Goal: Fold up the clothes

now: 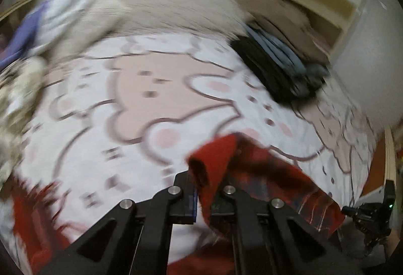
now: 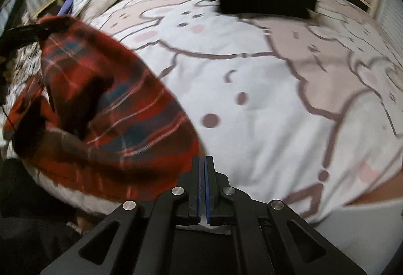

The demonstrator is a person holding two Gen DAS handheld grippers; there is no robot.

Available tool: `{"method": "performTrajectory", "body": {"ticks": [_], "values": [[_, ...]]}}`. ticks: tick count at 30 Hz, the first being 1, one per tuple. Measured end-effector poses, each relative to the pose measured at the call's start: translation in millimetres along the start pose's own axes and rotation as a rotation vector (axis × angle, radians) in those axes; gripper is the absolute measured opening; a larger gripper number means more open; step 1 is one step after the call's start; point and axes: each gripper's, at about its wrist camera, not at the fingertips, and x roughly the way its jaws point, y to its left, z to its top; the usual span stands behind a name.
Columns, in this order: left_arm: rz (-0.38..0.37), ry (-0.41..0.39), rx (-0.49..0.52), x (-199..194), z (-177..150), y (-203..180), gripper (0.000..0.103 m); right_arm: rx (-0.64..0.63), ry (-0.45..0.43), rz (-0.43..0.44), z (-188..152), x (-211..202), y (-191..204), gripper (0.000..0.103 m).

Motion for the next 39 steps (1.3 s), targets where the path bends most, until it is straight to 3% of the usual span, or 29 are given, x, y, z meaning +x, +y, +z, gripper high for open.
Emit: {"method": "performTrajectory", "body": {"ticks": [6, 10, 12, 13, 14, 16, 17, 28, 30, 32, 33, 35, 37, 39], "values": [[0.090, 0.014, -0.128, -30, -54, 47, 0.005, -0.053, 0.045, 0.013, 19, 8, 14, 0.002], [0.100, 0.050, -0.196, -20, -88, 52, 0.005, -0.045, -0.082, -0.040, 37, -13, 18, 0.002], [0.094, 0.065, -0.223, -16, -99, 54, 0.005, -0.103, -0.102, -0.105, 41, -12, 26, 0.002], [0.091, 0.071, -0.227, -12, -103, 52, 0.005, -0.132, -0.112, -0.138, 43, -11, 29, 0.010], [0.090, 0.075, -0.224, -10, -104, 49, 0.005, -0.143, -0.098, -0.123, 42, -9, 31, 0.042], [0.087, 0.081, -0.215, -6, -107, 44, 0.005, -0.164, -0.070, -0.091, 40, -4, 33, 0.090], [0.084, 0.079, -0.206, -5, -106, 41, 0.005, -0.175, -0.056, -0.075, 40, -2, 34, 0.092], [0.094, 0.058, -0.196, -9, -98, 46, 0.005, -0.291, 0.120, 0.074, 35, 37, 47, 0.091], [0.097, 0.057, -0.212, -10, -100, 51, 0.005, -0.296, 0.146, 0.107, 38, 46, 46, 0.079], [0.100, 0.056, -0.227, -11, -102, 56, 0.005, -0.288, 0.190, 0.122, 39, 57, 44, 0.058], [0.101, 0.055, -0.235, -12, -103, 58, 0.005, -0.291, 0.186, 0.116, 38, 58, 45, 0.054], [0.109, 0.048, -0.242, -12, -104, 59, 0.005, -0.299, 0.175, 0.102, 37, 58, 47, 0.022], [0.119, 0.034, -0.243, -13, -103, 59, 0.005, -0.345, 0.160, 0.002, 38, 55, 57, 0.006], [0.136, 0.002, -0.236, -16, -96, 56, 0.004, -0.392, 0.145, -0.099, 39, 52, 66, 0.004]]}}
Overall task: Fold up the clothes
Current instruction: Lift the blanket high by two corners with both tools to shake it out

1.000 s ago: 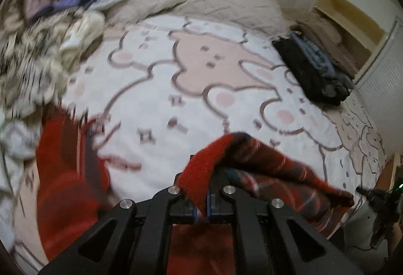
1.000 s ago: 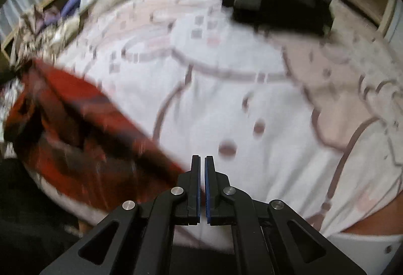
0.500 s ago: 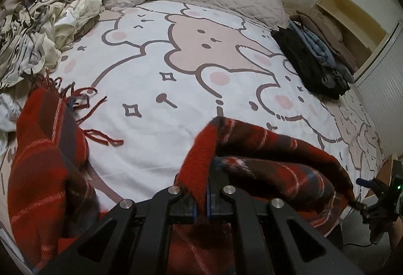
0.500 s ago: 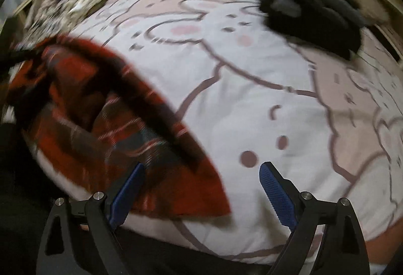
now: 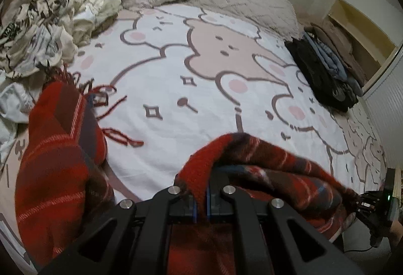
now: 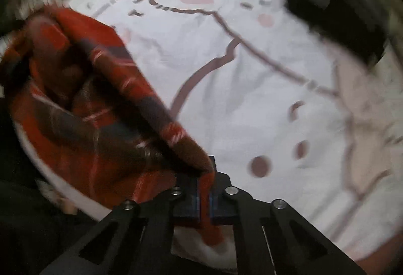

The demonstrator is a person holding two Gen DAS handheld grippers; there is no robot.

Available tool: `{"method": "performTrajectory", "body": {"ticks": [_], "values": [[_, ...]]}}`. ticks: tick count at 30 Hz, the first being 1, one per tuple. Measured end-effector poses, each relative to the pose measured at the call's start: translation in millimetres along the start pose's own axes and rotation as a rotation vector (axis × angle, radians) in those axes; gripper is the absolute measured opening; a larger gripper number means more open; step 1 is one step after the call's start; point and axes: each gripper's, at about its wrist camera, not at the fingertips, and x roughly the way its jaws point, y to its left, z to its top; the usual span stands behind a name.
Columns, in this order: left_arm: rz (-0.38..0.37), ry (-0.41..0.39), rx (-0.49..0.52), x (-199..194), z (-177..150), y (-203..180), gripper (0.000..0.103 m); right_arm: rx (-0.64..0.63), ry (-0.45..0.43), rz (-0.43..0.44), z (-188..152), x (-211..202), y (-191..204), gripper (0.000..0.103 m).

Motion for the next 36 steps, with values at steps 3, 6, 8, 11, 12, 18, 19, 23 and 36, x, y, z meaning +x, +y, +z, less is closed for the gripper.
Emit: {"method": "performTrajectory", "body": {"ticks": [3, 6, 8, 11, 12, 18, 19, 23, 36], "values": [[0.035, -0.082, 0.038, -13, 29, -12, 0.003, -0.194, -0.081, -0.236, 16, -14, 23, 0.003], [0.068, -0.192, 0.086, -39, 72, -30, 0.003, -0.326, -0.186, -0.447, 51, -33, 23, 0.002], [0.085, -0.292, 0.103, -69, 106, -40, 0.003, -0.359, -0.277, -0.562, 86, -57, 15, 0.002], [0.107, -0.439, 0.115, -122, 159, -52, 0.003, -0.378, -0.437, -0.738, 144, -112, 0, 0.002], [0.118, -0.489, 0.121, -143, 177, -55, 0.003, -0.376, -0.477, -0.782, 164, -133, -6, 0.002], [0.149, -0.863, 0.144, -323, 263, -72, 0.003, -0.237, -0.782, -0.990, 274, -325, -36, 0.002], [0.159, -0.909, 0.147, -350, 270, -75, 0.003, -0.197, -0.835, -0.982, 283, -360, -38, 0.002], [0.209, -1.068, 0.148, -448, 287, -88, 0.003, -0.056, -1.026, -0.903, 296, -485, -37, 0.002], [0.295, -1.399, 0.175, -642, 229, -96, 0.003, 0.017, -1.370, -1.138, 230, -701, 21, 0.002]]}}
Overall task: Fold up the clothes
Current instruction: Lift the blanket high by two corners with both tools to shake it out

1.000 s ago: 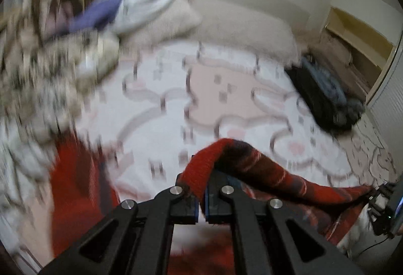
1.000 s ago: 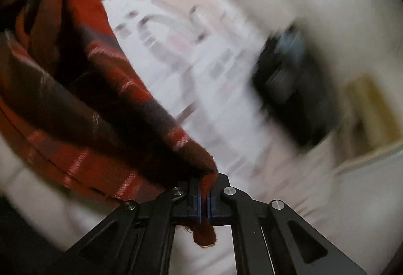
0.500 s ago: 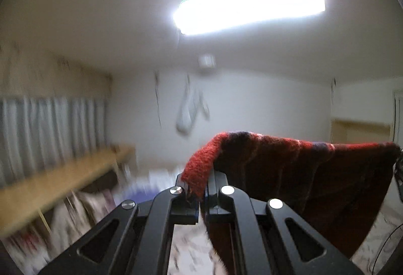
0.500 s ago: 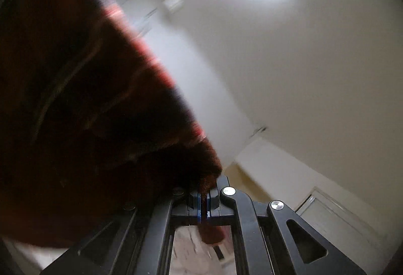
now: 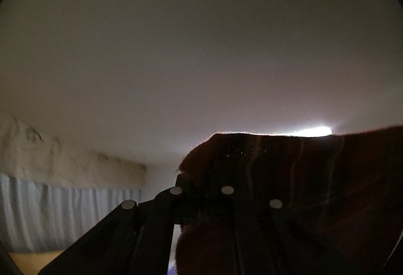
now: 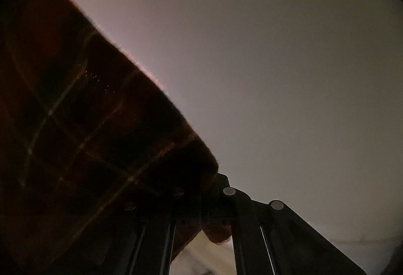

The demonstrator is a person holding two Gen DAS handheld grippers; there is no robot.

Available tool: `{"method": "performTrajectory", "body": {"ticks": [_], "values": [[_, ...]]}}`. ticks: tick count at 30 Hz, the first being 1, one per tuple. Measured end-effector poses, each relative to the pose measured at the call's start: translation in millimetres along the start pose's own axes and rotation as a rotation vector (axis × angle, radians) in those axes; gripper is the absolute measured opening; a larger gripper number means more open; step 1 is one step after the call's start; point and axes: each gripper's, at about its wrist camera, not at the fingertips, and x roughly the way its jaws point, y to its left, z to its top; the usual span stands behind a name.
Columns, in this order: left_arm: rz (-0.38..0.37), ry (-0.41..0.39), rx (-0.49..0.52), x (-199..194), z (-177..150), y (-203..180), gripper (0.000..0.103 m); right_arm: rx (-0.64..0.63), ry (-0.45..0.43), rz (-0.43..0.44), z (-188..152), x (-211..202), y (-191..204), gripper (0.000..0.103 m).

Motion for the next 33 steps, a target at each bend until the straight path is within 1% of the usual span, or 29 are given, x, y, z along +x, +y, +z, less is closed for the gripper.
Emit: {"method": "performTrajectory", "body": {"ticks": [3, 4, 6, 7, 9, 12, 13, 14, 17, 18, 20, 21, 22, 23, 24, 26, 27, 28, 31, 32, 33], "values": [[0.010, -0.061, 0.031, -23, 22, 9, 0.003, 0.003, -0.052, -0.062, 21, -14, -26, 0.002], [0.010, -0.070, 0.046, -29, 25, 11, 0.003, 0.009, -0.058, -0.059, 22, -17, -32, 0.002], [0.001, -0.054, 0.083, -36, 17, 14, 0.003, 0.023, -0.071, -0.051, 25, -25, -43, 0.002], [-0.011, -0.027, 0.088, -38, 2, 16, 0.003, 0.022, -0.072, -0.025, 17, -29, -41, 0.002], [-0.049, 0.061, 0.071, -46, -48, 24, 0.003, 0.021, -0.073, 0.030, 1, -39, -36, 0.002], [-0.106, 0.194, 0.047, -58, -124, 37, 0.003, -0.004, -0.043, 0.125, -45, -61, -9, 0.002], [-0.125, 0.239, 0.038, -62, -150, 41, 0.003, -0.009, -0.029, 0.172, -64, -70, 1, 0.002], [-0.144, 0.283, 0.030, -66, -175, 45, 0.003, -0.007, -0.005, 0.216, -83, -80, 10, 0.002], [-0.201, 0.416, 0.005, -78, -251, 58, 0.003, 0.023, 0.104, 0.374, -135, -113, 36, 0.002], [-0.210, 0.465, -0.002, -83, -277, 61, 0.003, 0.024, 0.163, 0.450, -154, -123, 50, 0.002], [-0.202, 0.576, -0.009, -96, -334, 63, 0.003, 0.027, 0.283, 0.604, -191, -143, 76, 0.002], [-0.197, 0.635, -0.015, -101, -362, 62, 0.003, 0.027, 0.338, 0.660, -206, -150, 89, 0.002], [-0.192, 0.697, -0.024, -103, -392, 59, 0.003, 0.023, 0.436, 0.742, -232, -159, 111, 0.002], [-0.181, 0.751, -0.019, -105, -420, 52, 0.003, 0.017, 0.500, 0.783, -248, -163, 124, 0.002], [-0.163, 0.793, 0.007, -107, -448, 40, 0.003, 0.022, 0.565, 0.823, -267, -162, 138, 0.002], [-0.136, 0.896, 0.043, -111, -497, 12, 0.003, -0.032, 0.716, 0.918, -320, -161, 177, 0.002], [-0.136, 0.960, 0.038, -110, -521, -3, 0.003, -0.101, 0.731, 0.938, -346, -161, 195, 0.002], [-0.134, 1.011, 0.037, -99, -544, -10, 0.003, -0.171, 0.743, 0.957, -371, -162, 212, 0.002], [-0.130, 1.099, 0.056, -55, -595, -19, 0.003, -0.384, 0.776, 1.010, -448, -164, 265, 0.002], [-0.127, 1.114, 0.061, -37, -607, -25, 0.003, -0.451, 0.755, 1.016, -457, -155, 283, 0.002], [-0.118, 1.099, 0.069, -8, -610, -34, 0.003, -0.513, 0.717, 1.007, -463, -140, 303, 0.002]]}}
